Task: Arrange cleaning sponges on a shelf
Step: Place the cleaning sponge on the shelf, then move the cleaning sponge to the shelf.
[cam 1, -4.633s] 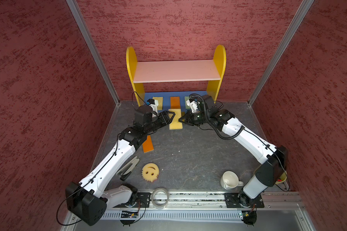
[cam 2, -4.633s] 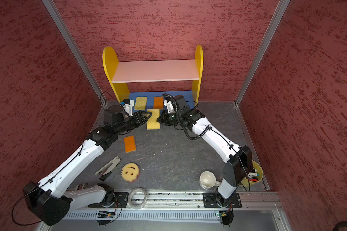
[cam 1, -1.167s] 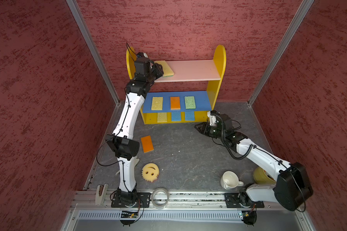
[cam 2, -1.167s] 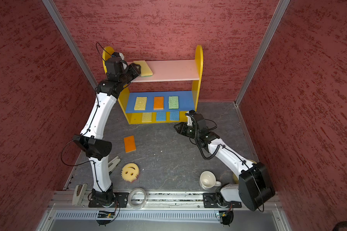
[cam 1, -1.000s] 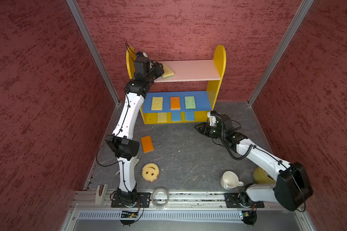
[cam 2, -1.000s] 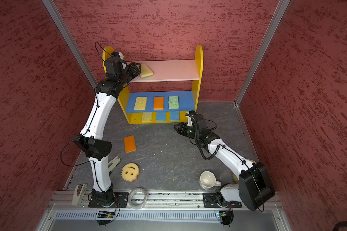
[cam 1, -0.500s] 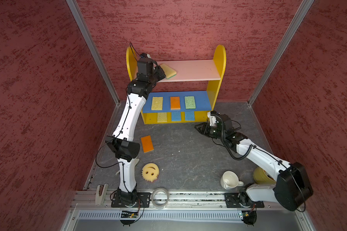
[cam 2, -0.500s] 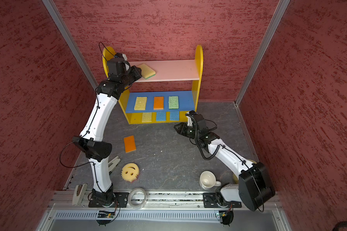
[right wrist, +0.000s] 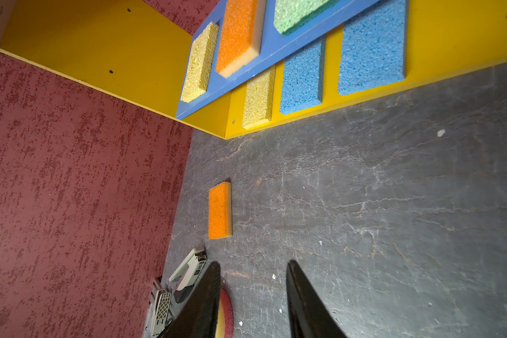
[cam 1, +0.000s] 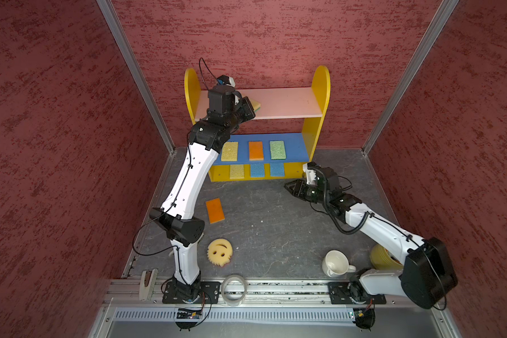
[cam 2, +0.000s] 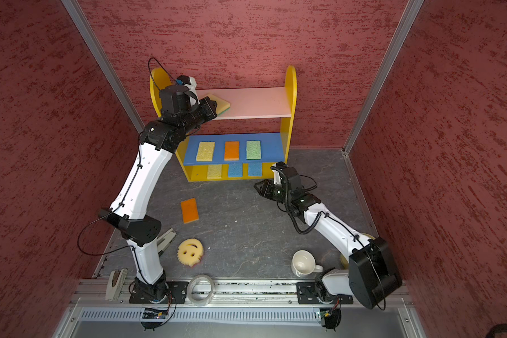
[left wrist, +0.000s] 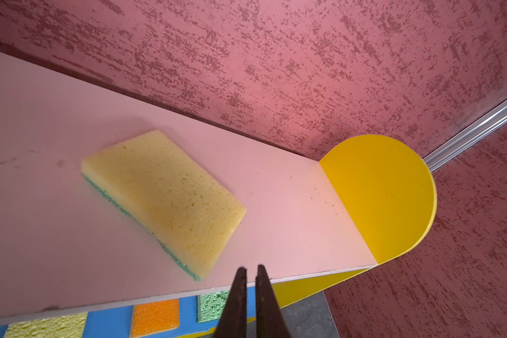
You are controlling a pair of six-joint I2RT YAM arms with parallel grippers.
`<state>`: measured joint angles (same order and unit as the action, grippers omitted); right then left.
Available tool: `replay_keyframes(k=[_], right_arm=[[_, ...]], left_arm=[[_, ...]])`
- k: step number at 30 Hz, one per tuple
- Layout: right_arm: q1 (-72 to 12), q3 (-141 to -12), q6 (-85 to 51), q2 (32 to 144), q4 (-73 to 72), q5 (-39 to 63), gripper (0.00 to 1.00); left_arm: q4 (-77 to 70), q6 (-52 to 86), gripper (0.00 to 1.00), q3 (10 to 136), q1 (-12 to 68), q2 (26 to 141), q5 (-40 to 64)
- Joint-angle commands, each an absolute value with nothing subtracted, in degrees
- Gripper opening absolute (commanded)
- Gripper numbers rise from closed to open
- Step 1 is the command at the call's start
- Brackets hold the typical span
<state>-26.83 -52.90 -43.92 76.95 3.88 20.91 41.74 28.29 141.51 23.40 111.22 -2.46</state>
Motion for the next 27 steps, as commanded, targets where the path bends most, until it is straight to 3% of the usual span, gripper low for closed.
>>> replay_keyframes(k=[1, 10, 27], right_arm=[[-26.5, -53.2, -43.9, 76.6, 2.3, 21.1, 0.39], [-26.5, -51.9, -44.8, 77.9, 0.9, 21.6, 0.39], [-26.5, -51.3, -45.6, 77.6, -0.5, 21.2, 0.39]], left_arm=[[43.2, 28.6, 0.02, 145.8, 23.6, 115.4, -0.6], [44.8, 27.3, 0.0, 148.0, 26.4, 118.5, -1.3], [49.6, 25.0, 0.0, 147.5, 23.2, 117.0, -11.3]])
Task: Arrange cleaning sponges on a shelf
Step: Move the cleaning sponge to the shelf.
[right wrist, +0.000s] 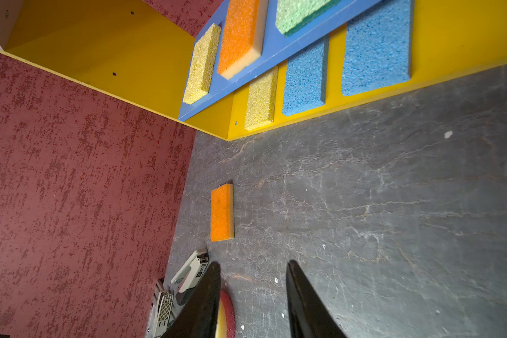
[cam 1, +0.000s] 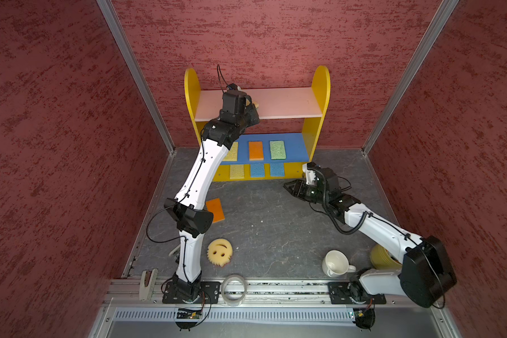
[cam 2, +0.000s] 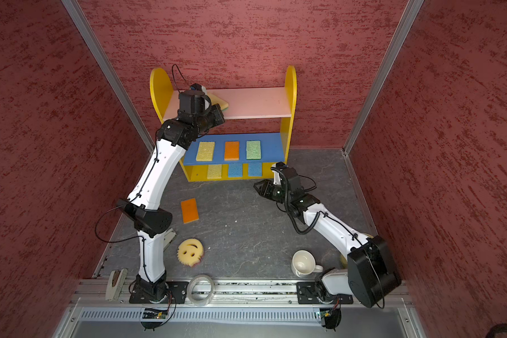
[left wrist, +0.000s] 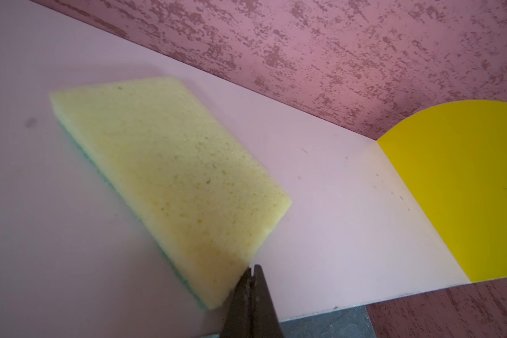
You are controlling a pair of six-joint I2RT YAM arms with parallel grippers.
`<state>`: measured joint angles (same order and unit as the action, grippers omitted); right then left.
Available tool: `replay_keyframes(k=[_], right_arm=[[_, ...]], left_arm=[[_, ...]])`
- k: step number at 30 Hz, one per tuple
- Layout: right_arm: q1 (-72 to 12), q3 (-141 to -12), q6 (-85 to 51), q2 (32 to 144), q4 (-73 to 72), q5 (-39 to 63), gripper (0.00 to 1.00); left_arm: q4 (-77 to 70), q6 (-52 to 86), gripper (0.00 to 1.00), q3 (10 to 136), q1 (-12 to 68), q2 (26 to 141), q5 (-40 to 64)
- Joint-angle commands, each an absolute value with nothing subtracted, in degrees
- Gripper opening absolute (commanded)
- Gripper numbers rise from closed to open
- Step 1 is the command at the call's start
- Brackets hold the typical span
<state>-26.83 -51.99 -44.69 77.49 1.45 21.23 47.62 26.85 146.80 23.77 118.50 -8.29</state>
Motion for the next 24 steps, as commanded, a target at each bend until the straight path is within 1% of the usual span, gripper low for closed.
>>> replay_keyframes(k=[1, 9, 13, 19, 22, 23, 24], right_arm=[[-26.5, -51.1, -45.7, 77.6, -0.6, 21.2, 0.39], [-26.5, -50.4, -45.9, 77.3, -0.9, 21.0, 0.39], [-26.5, -50.5, -46.0, 77.3, -1.0, 21.0, 0.39], [-26.5, -50.4, -46.4, 77.9, -1.6, 21.2, 0.39], [-26.5, -50.4, -46.7, 78.2, -1.9, 21.6, 0.39], [-26.5, -50.3, -46.7, 78.3, -1.8, 21.6, 0.39], [-26.5, -50.3, -46.8, 78.3, -1.9, 21.7, 0.39]], left_arm=[[49.6, 24.7, 0.0, 147.2, 22.9, 116.6, -11.7], [49.2, 23.8, 0.0, 143.4, 17.7, 111.6, -14.6], [48.0, 23.2, 0.0, 140.6, 16.5, 108.8, -15.6], [46.7, 23.8, 0.0, 140.3, 18.8, 108.3, -13.3], [46.1, 22.5, 0.0, 143.9, 22.0, 111.1, -10.7], [47.4, 21.9, 0.04, 147.0, 22.8, 112.9, -10.7], [48.7, 21.1, 0.11, 150.2, 23.2, 114.8, -11.2]])
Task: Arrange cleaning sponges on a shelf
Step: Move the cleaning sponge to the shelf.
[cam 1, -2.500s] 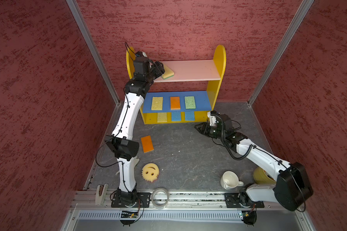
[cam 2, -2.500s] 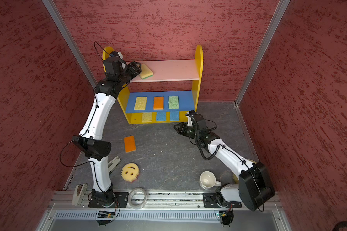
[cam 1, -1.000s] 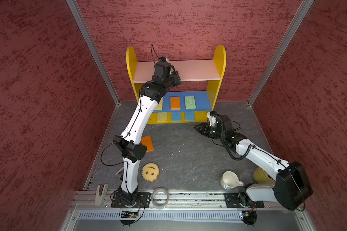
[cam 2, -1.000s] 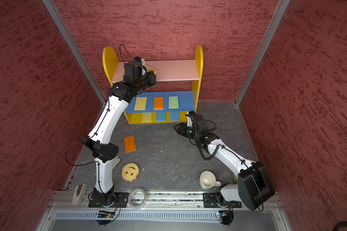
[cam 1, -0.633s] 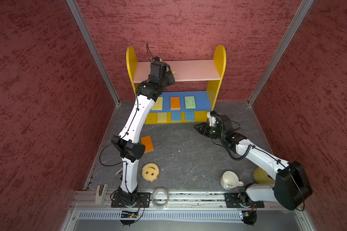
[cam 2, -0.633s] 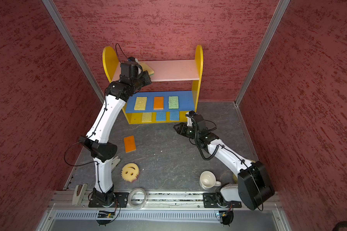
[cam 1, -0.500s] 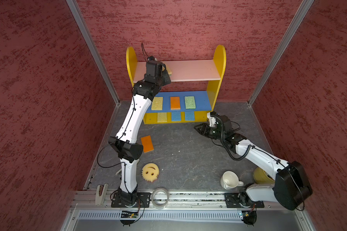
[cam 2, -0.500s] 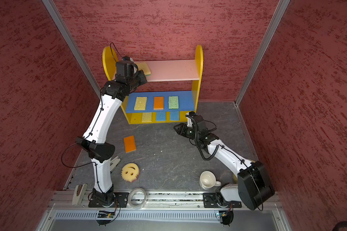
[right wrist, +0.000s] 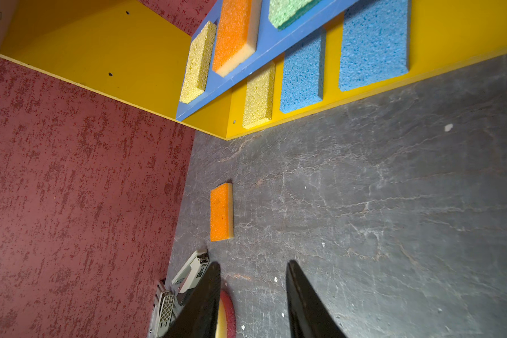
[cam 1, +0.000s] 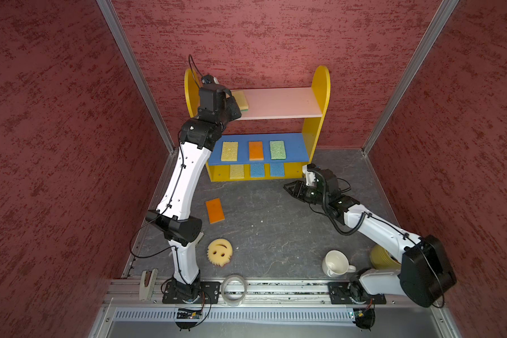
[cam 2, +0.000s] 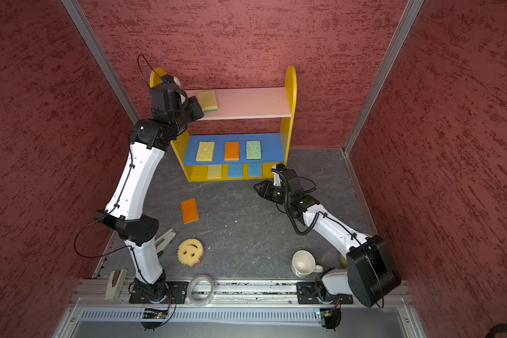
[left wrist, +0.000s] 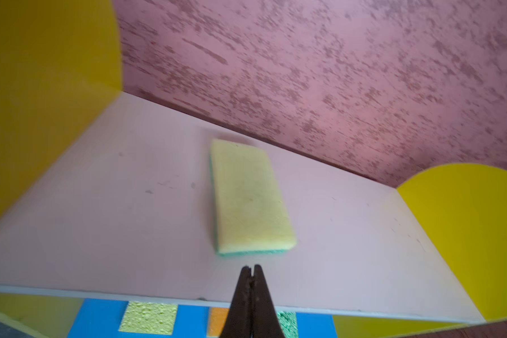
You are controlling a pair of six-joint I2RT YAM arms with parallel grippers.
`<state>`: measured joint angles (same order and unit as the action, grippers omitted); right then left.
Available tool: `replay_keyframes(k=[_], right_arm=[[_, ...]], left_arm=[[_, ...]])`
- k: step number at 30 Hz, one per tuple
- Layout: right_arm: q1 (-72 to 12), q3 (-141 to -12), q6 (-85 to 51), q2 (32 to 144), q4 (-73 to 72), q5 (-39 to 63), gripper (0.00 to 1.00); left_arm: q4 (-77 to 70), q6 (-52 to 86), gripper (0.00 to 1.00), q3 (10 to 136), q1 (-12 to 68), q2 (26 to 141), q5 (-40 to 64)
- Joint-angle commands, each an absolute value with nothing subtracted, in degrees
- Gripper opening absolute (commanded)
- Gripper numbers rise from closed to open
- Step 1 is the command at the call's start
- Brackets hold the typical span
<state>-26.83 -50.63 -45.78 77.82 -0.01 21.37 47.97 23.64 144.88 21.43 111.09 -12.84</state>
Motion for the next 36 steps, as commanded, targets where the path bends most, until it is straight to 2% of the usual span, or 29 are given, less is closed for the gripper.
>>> replay_keyframes(k=[1, 3, 6, 8, 12, 17, 20, 25, 31, 36], right_arm=[[-26.5, -50.2, -46.8, 78.3, -1.9, 21.7, 0.39], [-26.5, -50.2, -46.9, 78.2, -1.9, 21.6, 0.4], [-26.5, -50.3, -46.7, 78.6, -1.8, 21.5, 0.39], [-26.5, -50.5, -46.7, 79.1, -1.9, 21.8, 0.39], [-26.5, -50.3, -47.0, 79.9, -2.6, 22.3, 0.39], [-26.5, -50.1, -46.9, 80.3, -2.7, 22.1, 0.39], [-26.5, -50.4, -46.9, 81.1, -3.2, 22.5, 0.39], [-26.5, -50.3, -47.3, 81.7, -4.1, 22.9, 0.39], [-26.5, -50.0, -47.5, 81.8, -4.7, 23.1, 0.39], [-26.5, -49.2, -47.7, 81.7, -5.1, 22.9, 0.39]], left_arm=[[49.3, 20.4, 0.2, 152.2, 23.4, 116.0, -11.8], [48.6, 19.4, 0.41, 153.3, 23.4, 117.6, -12.3], [47.5, 18.7, 0.56, 153.4, 23.5, 118.5, -14.9], [45.7, 17.4, 0.61, 153.3, 23.5, 118.9, -16.7], [42.3, 15.5, 0.65, 153.2, 23.5, 120.1, -18.2], [43.1, 14.8, 0.79, 153.2, 23.6, 120.8, -21.4], [44.5, 13.3, 0.8, 153.2, 24.1, 120.6, -24.7], [48.5, 12.6, 0.72, 152.9, 24.0, 119.8, -27.1], [51.1, 17.6, 0.55, 151.3, 20.9, 118.2, -19.9], [53.0, 21.9, 0.54, 151.4, 17.8, 118.0, -13.2]])
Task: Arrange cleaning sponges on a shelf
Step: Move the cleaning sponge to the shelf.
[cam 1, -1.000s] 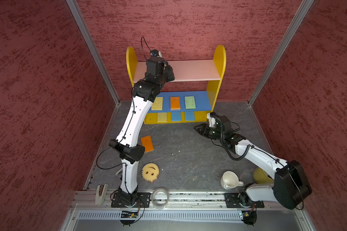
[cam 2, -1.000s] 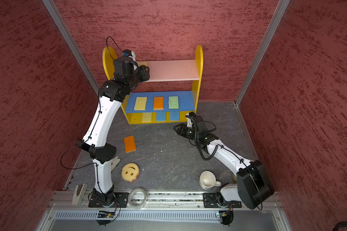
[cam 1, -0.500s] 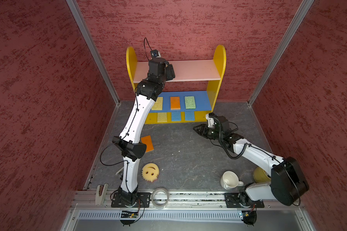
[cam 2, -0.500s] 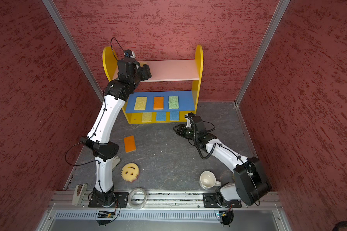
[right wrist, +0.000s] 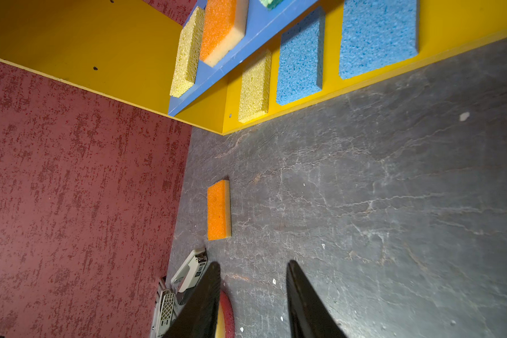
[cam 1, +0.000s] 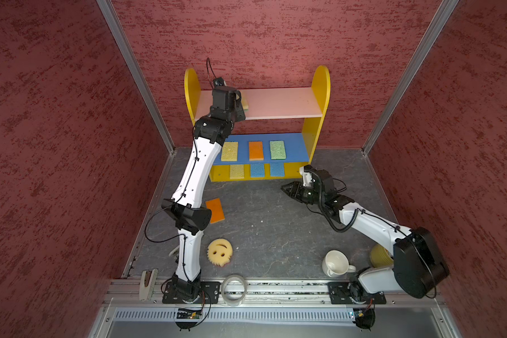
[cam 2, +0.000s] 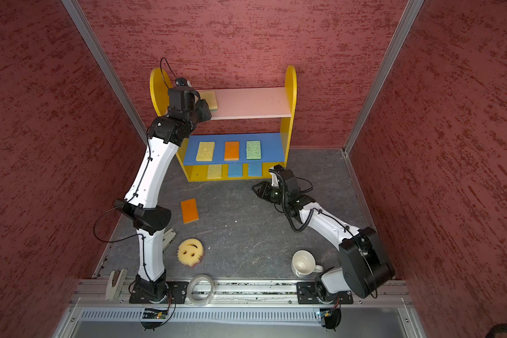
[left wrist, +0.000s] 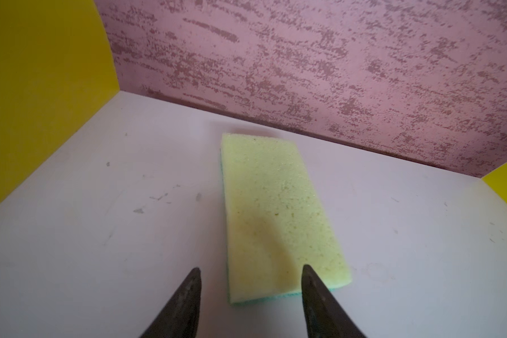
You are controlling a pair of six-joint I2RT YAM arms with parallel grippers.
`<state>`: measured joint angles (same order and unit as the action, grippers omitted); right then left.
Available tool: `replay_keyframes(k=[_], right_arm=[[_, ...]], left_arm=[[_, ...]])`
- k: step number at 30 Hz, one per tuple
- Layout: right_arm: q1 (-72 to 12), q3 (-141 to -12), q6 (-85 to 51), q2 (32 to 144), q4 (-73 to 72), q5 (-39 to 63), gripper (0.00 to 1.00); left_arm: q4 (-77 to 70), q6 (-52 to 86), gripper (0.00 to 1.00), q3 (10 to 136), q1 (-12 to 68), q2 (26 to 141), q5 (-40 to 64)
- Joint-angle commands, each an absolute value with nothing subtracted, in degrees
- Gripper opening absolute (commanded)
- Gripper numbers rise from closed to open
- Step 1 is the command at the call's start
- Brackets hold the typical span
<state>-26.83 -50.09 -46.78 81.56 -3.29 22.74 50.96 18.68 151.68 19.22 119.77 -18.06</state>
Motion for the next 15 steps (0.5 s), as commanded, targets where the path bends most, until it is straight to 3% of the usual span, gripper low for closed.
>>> replay_keyframes(k=[1, 7, 15], right_arm=[[-26.5, -49.1, -47.7, 81.7, -5.2, 22.9, 0.39], [-26.5, -48.9, -48.2, 82.2, -5.9, 23.1, 0.39], [-26.5, -48.3, -48.8, 82.4, -6.9, 23.1, 0.39]], left_arm=[[53.3, 22.6, 0.54, 151.4, 17.4, 117.9, -12.5], [54.7, 25.2, 0.51, 151.5, 15.3, 118.2, -8.1], [55.6, 26.3, 0.26, 151.5, 14.0, 118.1, -5.6]])
